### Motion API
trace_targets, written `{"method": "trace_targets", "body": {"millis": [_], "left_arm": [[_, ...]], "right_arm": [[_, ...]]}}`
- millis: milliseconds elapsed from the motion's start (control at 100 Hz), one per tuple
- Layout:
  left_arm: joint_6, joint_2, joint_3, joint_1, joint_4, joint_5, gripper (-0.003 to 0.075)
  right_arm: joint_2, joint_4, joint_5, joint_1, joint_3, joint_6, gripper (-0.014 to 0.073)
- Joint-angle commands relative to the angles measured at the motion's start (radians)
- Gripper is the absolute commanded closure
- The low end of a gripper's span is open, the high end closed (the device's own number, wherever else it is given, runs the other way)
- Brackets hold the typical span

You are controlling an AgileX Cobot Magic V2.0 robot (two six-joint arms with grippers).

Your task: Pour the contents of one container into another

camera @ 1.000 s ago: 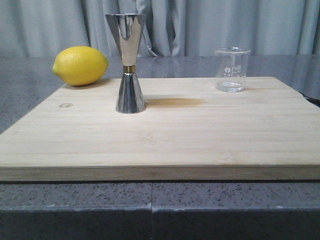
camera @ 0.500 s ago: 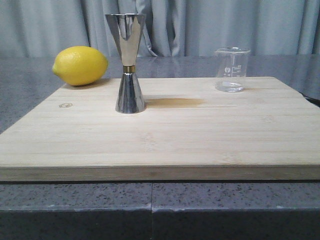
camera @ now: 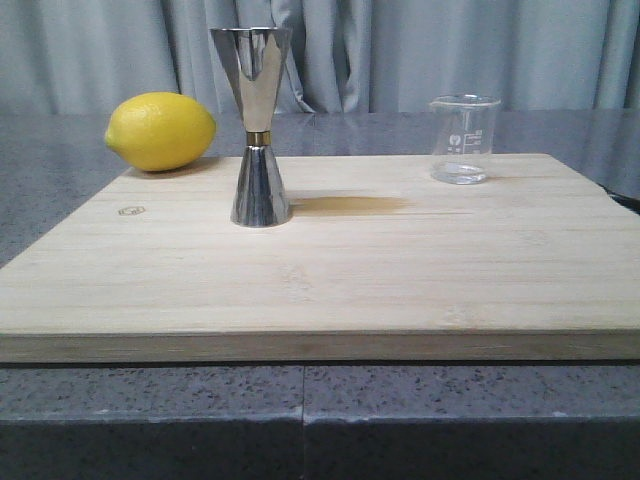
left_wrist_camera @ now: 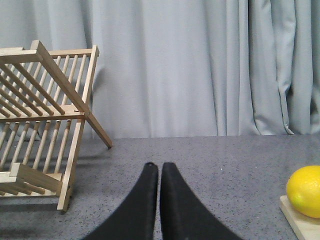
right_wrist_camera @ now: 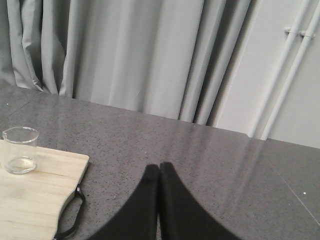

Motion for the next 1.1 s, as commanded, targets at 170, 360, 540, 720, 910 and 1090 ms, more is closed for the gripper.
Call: {"method": "trace_targets", "body": {"millis": [170,360,540,720,910,1090], "left_arm": [[-0.009,0.011,-0.026,0.000,-0.026,0.001,0.0739],[-0.009,0.011,-0.026,0.000,-0.026,0.001,0.0739],[-0.009,0.011,-0.026,0.000,-0.026,0.001,0.0739],[-0.009,0.011,-0.026,0.000,-0.028,0.001,0.0739],[-0.009,0.011,-0.026,0.000,-0.044,-0.012,0.0739],[-0.009,0.011,-0.026,0.000,-0.048,-0.028,0.0739]], "right_arm": [[-0.008,-0.014,-0.075,-0.005,-0.021,-0.005,0.0661],[-0.008,-0.014,-0.075,-0.005,-0.021,-0.005,0.0661],[-0.008,-0.014,-0.075,-0.005,-0.021,-0.005,0.0661],[-0.008,-0.014,-0.075,-0.005,-0.021,-0.005,0.0661],[-0.008,-0.014,-0.075,-0.005,-0.021,-0.005,0.0661],[-0.008,-0.014,-0.075,-0.005,-0.021,-0.005,0.0661]]}}
